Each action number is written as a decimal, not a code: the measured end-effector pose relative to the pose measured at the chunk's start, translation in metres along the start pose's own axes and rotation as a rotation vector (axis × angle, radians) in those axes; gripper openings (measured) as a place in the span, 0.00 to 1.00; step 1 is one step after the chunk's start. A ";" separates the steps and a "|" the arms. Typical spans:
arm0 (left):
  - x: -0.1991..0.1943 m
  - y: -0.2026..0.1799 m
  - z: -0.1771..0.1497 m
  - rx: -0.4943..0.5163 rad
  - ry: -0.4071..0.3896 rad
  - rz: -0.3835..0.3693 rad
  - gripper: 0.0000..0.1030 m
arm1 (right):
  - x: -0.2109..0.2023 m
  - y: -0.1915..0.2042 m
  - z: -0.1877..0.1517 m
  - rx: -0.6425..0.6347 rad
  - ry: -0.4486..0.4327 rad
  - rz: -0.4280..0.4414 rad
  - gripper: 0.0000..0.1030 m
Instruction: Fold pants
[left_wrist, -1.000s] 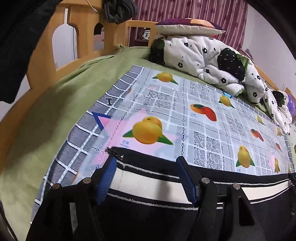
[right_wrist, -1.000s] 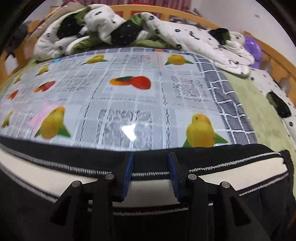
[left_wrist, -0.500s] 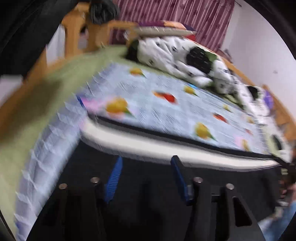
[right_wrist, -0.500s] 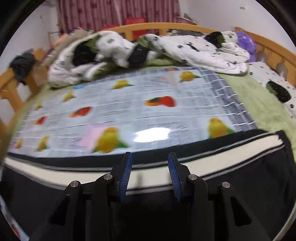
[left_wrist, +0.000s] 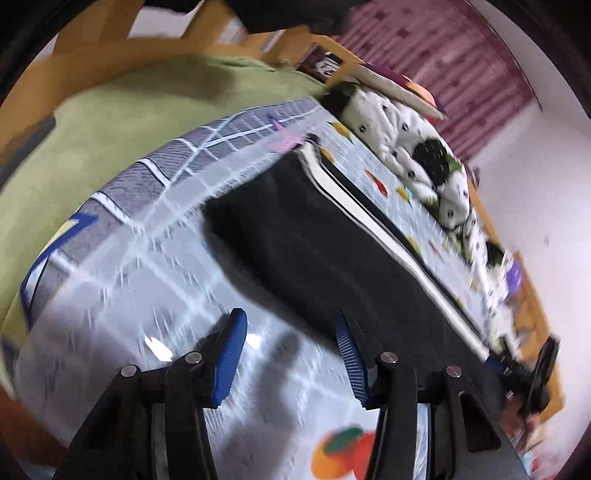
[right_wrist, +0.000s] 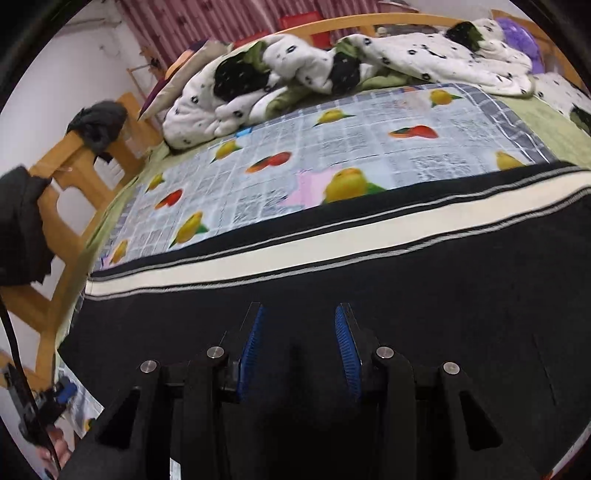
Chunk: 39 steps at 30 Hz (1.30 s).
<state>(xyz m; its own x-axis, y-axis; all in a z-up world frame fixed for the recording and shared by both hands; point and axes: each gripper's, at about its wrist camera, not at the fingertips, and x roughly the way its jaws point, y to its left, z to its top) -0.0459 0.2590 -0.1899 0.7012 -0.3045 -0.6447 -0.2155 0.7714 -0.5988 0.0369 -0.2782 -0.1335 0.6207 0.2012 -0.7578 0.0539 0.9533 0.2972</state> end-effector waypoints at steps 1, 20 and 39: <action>0.005 0.004 0.005 -0.017 0.013 -0.016 0.44 | 0.001 0.006 -0.001 -0.017 0.002 -0.009 0.38; 0.049 0.012 0.045 -0.209 -0.038 0.065 0.16 | -0.025 -0.005 -0.016 -0.129 -0.028 -0.102 0.39; 0.029 -0.356 -0.080 0.917 -0.350 0.341 0.08 | -0.101 -0.121 -0.033 -0.024 -0.168 -0.307 0.39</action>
<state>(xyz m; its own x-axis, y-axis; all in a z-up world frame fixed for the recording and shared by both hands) -0.0034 -0.0691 -0.0330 0.8896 0.0763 -0.4503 0.0571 0.9596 0.2754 -0.0582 -0.4070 -0.1118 0.6986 -0.1339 -0.7028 0.2406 0.9691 0.0546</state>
